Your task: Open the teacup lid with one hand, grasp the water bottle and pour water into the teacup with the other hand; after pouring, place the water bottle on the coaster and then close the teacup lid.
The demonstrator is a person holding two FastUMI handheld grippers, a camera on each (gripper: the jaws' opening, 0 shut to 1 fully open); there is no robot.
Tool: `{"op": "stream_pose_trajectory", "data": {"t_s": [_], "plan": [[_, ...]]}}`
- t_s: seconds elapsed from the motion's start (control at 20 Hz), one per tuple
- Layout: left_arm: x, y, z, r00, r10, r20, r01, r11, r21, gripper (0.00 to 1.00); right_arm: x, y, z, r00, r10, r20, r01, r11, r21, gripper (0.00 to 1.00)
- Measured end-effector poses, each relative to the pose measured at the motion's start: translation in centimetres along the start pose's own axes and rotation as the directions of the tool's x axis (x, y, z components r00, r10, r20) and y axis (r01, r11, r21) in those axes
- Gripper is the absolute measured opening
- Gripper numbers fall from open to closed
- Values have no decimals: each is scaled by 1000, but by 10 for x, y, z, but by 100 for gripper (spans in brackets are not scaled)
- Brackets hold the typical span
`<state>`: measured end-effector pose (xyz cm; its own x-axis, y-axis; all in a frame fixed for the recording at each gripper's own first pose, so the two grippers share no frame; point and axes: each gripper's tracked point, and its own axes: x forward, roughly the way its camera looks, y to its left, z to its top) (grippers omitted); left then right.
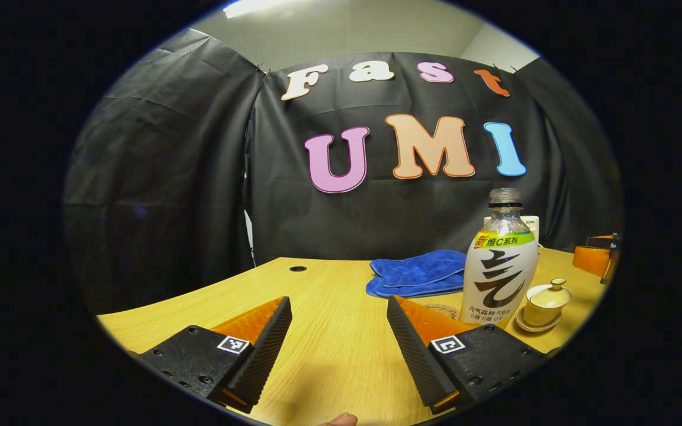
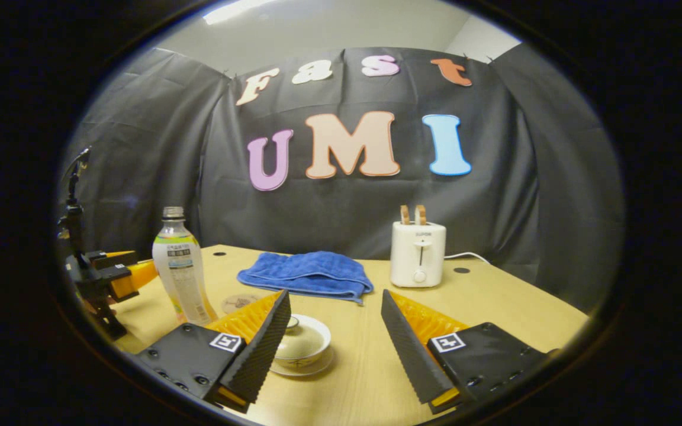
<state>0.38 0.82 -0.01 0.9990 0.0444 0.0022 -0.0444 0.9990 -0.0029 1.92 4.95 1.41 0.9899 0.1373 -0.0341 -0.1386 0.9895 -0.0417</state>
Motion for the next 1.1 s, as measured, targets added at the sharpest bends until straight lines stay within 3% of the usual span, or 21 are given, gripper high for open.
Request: {"op": "stream_pose_trajectory", "data": {"t_s": [0.35, 0.7, 1.1], "plan": [[0, -1, 0, 1000, -3, 0, 3, 1000, -2, 95, 14, 36, -17, 993, 82, -85, -85, 996, -39, 100], [1, -2, -1, 1000, -6, 1, 6, 1000, -1, 95, 21, 47, -39, 982, 102, -159, -113, 992, -62, 80], [1, -2, -1, 1000, -5, 0, 5, 1000, -2, 95, 24, 49, -39, 980, 103, -170, -108, 994, -19, 42]]}}
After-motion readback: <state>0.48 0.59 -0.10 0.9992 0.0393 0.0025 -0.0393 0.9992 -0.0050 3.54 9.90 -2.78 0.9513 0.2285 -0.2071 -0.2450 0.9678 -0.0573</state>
